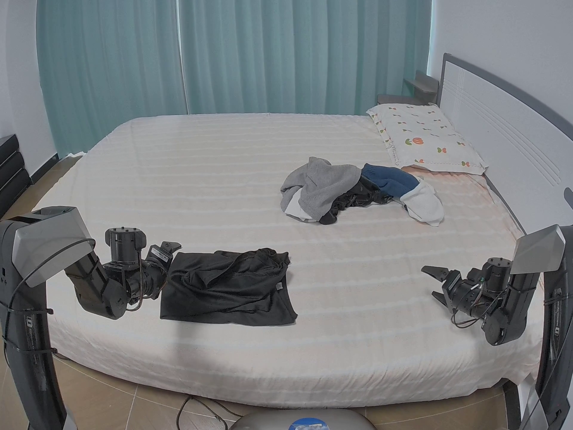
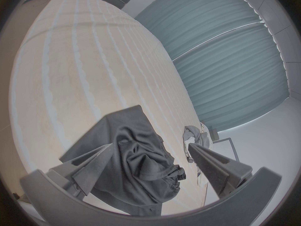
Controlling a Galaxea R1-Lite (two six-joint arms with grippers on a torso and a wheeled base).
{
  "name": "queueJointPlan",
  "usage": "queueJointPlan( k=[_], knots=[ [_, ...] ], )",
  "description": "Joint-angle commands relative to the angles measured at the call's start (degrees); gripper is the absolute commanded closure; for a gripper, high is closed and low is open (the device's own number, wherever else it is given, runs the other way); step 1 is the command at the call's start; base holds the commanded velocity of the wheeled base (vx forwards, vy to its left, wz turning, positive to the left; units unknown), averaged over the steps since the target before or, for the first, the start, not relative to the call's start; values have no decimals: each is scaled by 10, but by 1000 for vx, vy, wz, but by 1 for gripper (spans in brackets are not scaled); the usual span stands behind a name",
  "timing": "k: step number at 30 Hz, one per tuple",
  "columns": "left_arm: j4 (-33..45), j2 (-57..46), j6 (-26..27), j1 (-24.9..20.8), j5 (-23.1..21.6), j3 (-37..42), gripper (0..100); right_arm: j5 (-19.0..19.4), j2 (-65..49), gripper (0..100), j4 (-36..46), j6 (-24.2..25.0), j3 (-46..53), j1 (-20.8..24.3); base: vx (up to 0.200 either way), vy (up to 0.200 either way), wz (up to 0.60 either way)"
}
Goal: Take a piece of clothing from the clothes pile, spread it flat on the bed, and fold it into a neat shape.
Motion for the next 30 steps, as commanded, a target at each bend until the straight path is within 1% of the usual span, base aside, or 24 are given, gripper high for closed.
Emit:
queueJointPlan(
  k=[1, 2, 4, 7, 9, 10, 11, 12, 14, 16, 17, 19, 20, 22, 23, 25, 30],
  knots=[
    [0, 8, 0, 0, 1, -2, 0, -50, 8, 0, -8, -1, 0, 68, 0, 200, 0],
    [0, 8, 1, 0, 1, -2, 0, -59, 13, 0, -8, -2, -3, 73, 0, 200, 0],
    [0, 8, 1, 0, 1, 0, 0, -64, 17, 0, -6, -2, -10, 74, 0, 200, 0],
    [-3, 10, 2, -2, 5, 0, 0, -63, 17, 0, 2, -3, -23, 76, 0, 200, 0],
    [-4, 14, 6, -5, 8, -1, 0, -61, 19, 0, 5, -6, -41, 86, 0, 200, 0],
    [-6, 16, 9, -8, 12, 3, 0, -62, 18, 0, 6, -12, -58, 102, 0, 200, 0],
    [-6, 16, 9, -8, 12, 3, 0, -62, 18, 0, 6, -12, -58, 102, 0, 200, 0],
    [-13, 18, 10, -14, 17, 6, 0, -61, 14, 0, 10, -20, -81, 118, 0, 200, 0],
    [-24, 18, 9, -13, 19, 10, 0, -61, -9, 0, 57, -33, -129, 162, 0, 200, 0],
    [-27, 17, 9, -13, 17, 17, 0, -62, -32, 0, 105, -37, -153, 190, 0, 200, 0],
    [-27, 19, 10, -14, 18, 15, 0, -64, -45, 0, 156, -39, -178, 213, 0, 200, 0],
    [-27, 21, 12, -15, 21, 13, 0, -66, -51, 0, 190, -39, -199, 237, 0, 200, 0],
    [-27, 27, 23, -17, 22, 15, 0, -65, -50, 0, 211, -39, -225, 255, 0, 200, 0],
    [-27, 27, 23, -17, 22, 15, 0, -65, -50, 0, 211, -39, -225, 255, 0, 200, 0],
    [-32, 30, 38, -19, 32, 17, 0, -64, -41, 0, 216, -37, -238, 270, 0, 200, 0],
    [-46, 36, 38, -19, 39, 18, 0, -64, -31, 0, 217, -36, -232, 273, 0, 200, 0],
    [-82, 41, 40, -19, 43, 34, 0, -65, -26, 0, 211, -39, -230, 270, 0, 200, 0]
  ],
)
